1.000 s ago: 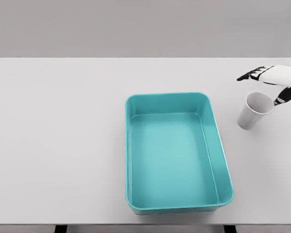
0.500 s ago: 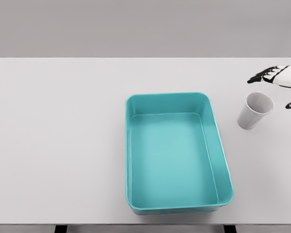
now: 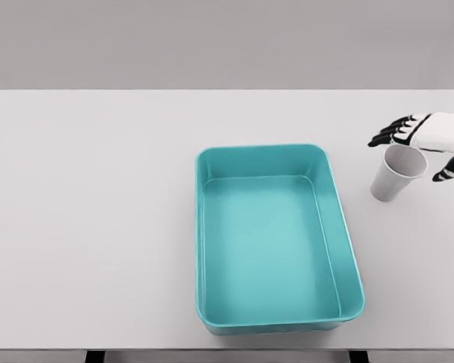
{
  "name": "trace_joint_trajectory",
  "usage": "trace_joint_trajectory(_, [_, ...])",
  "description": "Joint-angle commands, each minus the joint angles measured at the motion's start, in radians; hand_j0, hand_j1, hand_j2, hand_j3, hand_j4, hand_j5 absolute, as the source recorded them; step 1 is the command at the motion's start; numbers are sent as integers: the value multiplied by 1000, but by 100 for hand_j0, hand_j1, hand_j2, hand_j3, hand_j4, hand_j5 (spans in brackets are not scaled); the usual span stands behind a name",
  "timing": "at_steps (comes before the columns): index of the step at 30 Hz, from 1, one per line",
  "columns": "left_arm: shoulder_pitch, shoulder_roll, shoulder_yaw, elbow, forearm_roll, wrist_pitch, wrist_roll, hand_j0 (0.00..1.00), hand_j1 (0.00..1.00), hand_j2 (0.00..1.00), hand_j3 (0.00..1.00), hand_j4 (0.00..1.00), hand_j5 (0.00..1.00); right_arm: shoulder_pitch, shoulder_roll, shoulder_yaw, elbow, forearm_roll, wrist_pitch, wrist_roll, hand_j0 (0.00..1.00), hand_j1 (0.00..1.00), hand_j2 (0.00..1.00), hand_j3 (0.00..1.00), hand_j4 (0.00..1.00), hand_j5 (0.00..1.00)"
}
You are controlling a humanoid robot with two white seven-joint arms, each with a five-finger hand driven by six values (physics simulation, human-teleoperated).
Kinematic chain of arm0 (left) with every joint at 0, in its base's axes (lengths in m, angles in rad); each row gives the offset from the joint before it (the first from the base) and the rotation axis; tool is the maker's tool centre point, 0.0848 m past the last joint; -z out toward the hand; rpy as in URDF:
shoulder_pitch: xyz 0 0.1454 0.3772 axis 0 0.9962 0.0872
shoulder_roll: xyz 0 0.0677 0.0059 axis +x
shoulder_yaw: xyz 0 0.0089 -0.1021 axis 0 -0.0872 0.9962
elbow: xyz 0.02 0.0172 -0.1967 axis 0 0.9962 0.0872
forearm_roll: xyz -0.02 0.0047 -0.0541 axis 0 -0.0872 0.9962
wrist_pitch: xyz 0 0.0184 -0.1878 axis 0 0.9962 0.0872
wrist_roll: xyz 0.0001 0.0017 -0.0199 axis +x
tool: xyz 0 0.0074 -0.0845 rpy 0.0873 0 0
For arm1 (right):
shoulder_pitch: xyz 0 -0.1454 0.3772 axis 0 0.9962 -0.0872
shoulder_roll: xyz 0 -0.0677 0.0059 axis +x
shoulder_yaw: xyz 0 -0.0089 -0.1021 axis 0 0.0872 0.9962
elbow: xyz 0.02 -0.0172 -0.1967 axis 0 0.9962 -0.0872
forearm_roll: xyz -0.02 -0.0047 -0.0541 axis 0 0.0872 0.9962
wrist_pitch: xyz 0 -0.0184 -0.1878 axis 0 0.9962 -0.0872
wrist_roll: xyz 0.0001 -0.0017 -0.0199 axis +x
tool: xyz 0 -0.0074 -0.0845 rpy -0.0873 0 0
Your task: Put the paper cup into the basket with your right arm
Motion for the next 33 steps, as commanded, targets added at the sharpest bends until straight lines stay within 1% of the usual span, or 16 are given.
trace_joint_trajectory(1, [0,0,0,0,0,0,0,100,100,100,100,100,100,-2,1,21,-7,-5,1,0,100,100,100,100,100,100])
trace_joint_trajectory(7, [0,0,0,0,0,0,0,100,100,100,100,100,100,-2,6,24,-1,-5,1,2,100,100,100,100,100,100])
trace_joint_trajectory(9, [0,0,0,0,0,0,0,100,100,100,100,100,100,-3,10,23,18,-5,1,2,100,100,100,100,100,100])
trace_joint_trajectory(11, [0,0,0,0,0,0,0,100,100,100,100,100,100,-3,13,26,19,-3,1,2,100,100,100,100,100,100])
trace_joint_trajectory(20, [0,0,0,0,0,0,0,100,100,100,100,100,100,-3,49,24,29,-3,1,3,100,100,100,100,100,100])
trace_joint_trajectory(25, [0,0,0,0,0,0,0,100,100,100,100,100,100,3,52,29,78,-5,1,23,100,100,100,100,100,100])
trace_joint_trajectory(26, [0,0,0,0,0,0,0,100,100,100,100,100,100,3,65,29,84,-5,1,23,100,100,100,100,100,100])
trace_joint_trajectory(33, [0,0,0,0,0,0,0,100,100,100,100,100,100,3,76,29,84,-5,1,25,100,100,100,100,100,100])
